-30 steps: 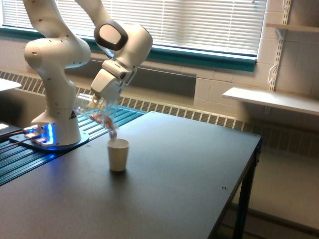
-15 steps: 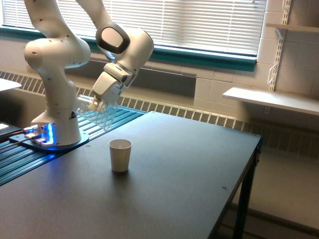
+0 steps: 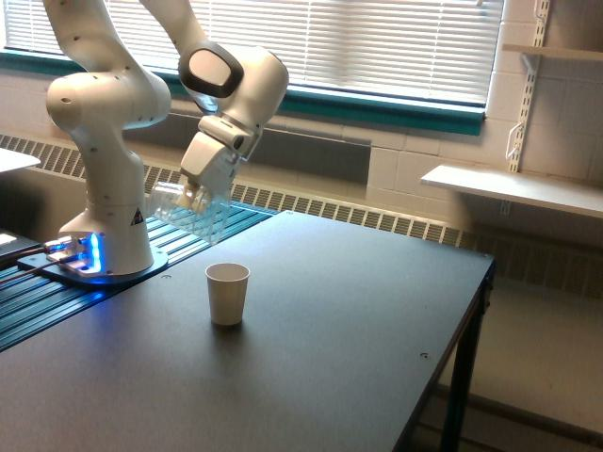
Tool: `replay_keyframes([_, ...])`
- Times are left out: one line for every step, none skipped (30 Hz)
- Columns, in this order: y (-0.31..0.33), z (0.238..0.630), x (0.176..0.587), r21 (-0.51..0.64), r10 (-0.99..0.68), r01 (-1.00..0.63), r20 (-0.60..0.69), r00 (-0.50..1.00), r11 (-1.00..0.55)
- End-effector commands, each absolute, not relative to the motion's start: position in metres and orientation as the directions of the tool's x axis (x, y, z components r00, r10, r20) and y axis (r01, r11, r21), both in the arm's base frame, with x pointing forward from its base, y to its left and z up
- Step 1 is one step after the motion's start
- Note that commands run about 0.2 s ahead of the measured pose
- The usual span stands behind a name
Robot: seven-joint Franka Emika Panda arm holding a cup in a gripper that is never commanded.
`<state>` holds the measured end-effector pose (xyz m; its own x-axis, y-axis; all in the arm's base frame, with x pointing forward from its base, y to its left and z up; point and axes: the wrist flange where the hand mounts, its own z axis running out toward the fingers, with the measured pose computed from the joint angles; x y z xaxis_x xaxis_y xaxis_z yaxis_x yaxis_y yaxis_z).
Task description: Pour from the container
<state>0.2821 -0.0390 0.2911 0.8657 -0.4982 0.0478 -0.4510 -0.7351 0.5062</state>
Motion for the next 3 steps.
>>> replay_keyframes([-0.0419, 0.2882, 0.273, 0.473, -0.518, -0.473, 0.041, 0.854, -0.743])
replay_keyframes([-0.0466, 0.2902, 0.2728, 0.466, -0.57, -0.53, 0.064, 0.819, -0.708])
replay_keyframes([-0.0482, 0.2908, 0.2726, 0.463, -0.577, -0.537, 0.064, 0.814, -0.705])
